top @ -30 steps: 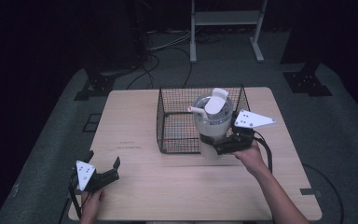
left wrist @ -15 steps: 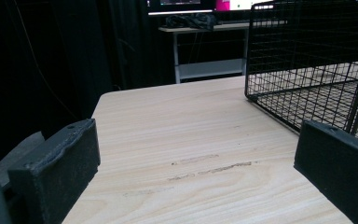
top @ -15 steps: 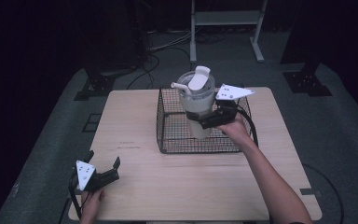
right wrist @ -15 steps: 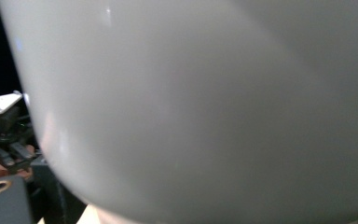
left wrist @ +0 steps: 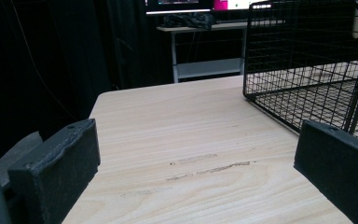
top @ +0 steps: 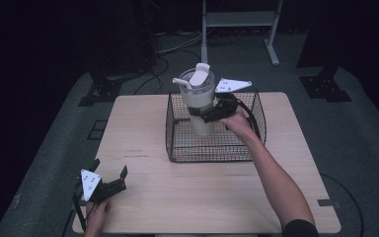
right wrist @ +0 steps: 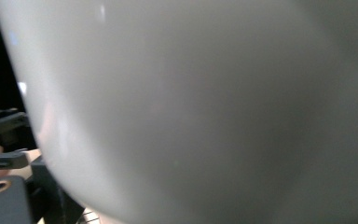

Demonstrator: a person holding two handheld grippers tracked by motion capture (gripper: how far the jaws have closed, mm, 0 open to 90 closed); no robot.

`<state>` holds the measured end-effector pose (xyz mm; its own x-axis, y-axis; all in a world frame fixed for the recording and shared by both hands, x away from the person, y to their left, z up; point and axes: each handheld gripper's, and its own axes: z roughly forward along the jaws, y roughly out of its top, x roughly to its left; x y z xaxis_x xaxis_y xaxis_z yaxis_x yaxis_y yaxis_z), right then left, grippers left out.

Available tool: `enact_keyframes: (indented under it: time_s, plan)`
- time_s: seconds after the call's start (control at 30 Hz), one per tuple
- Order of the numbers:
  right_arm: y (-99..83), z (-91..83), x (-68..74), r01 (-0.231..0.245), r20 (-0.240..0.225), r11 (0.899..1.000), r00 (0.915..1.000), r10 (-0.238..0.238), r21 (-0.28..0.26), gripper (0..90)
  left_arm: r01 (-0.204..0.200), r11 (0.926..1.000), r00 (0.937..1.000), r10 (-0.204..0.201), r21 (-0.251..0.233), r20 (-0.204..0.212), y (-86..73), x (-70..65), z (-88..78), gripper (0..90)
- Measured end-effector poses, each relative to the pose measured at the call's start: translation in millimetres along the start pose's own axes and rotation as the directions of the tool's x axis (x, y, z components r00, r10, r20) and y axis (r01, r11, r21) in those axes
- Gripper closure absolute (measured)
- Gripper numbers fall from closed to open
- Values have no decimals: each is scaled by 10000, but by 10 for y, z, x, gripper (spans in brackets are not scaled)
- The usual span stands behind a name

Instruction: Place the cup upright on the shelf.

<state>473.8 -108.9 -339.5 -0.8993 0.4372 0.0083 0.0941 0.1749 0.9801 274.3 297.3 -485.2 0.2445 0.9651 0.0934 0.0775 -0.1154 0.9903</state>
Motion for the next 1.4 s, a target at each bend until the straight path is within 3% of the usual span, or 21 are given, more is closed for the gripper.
enact_keyframes:
  time_s: [0.17, 0.5, 0.83, 1.07, 1.23, 1.4]
  plan:
    - [-86, 135, -124, -306, -44, 9995, 9995, 306, 48, 59, -3, 10000, 10000, 3, 2, -3, 0, 3, 1, 0]
    - [-299, 384, -278, -395, -354, 9952, 9985, 428, 899, 58, 11, 10000, 10000, -11, -21, 37, -1, 8, -4, 0]
    - [-532, 572, -361, -724, -322, 9772, 9962, 804, 1997, 57, 84, 9999, 9999, -84, -59, 73, -4, 17, -5, 0]
    - [-597, 648, -388, -744, -270, 9729, 9962, 823, 2191, 57, 79, 9999, 9999, -78, -66, 105, -4, 16, -9, 0]
    - [-646, 693, -413, -999, -333, 9700, 9934, 1099, 2217, 57, 79, 9999, 9999, -79, -81, 116, -4, 15, -13, 0]
    - [-658, 691, -439, -1007, -258, 9738, 9938, 1081, 2038, 56, 41, 9999, 9999, -40, -105, 141, -5, 8, -15, 0]
